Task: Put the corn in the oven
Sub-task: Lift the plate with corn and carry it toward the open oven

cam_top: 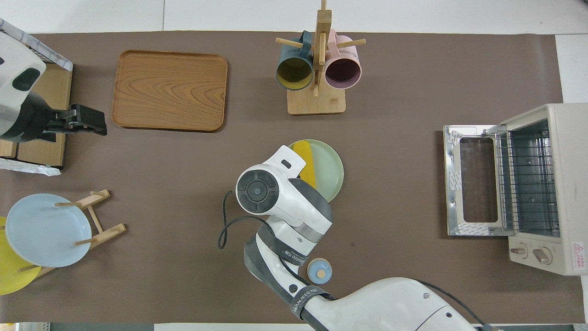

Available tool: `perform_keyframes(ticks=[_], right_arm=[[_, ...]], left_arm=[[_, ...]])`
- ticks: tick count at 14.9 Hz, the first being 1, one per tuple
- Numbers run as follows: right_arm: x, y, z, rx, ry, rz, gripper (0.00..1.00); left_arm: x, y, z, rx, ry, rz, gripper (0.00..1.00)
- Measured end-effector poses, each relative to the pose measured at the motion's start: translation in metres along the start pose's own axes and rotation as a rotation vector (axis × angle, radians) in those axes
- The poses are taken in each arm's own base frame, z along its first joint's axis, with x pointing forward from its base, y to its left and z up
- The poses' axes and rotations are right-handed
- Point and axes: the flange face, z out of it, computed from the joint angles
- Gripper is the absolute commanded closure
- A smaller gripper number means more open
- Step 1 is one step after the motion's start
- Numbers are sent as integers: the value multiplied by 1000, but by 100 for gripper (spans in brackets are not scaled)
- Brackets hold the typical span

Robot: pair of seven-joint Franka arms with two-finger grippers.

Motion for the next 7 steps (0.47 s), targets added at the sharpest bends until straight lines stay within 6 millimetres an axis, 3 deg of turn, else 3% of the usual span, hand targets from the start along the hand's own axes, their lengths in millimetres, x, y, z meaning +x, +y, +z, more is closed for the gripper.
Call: perform_keyframes(ticks=[5, 7], right_arm=[[10, 6, -28, -106, -13, -28, 100], [14, 18, -39, -133, -28, -14, 100]], left_arm=[[-1, 0, 0, 1, -8, 12, 0], [-1, 1, 0, 1, -8, 15, 0]])
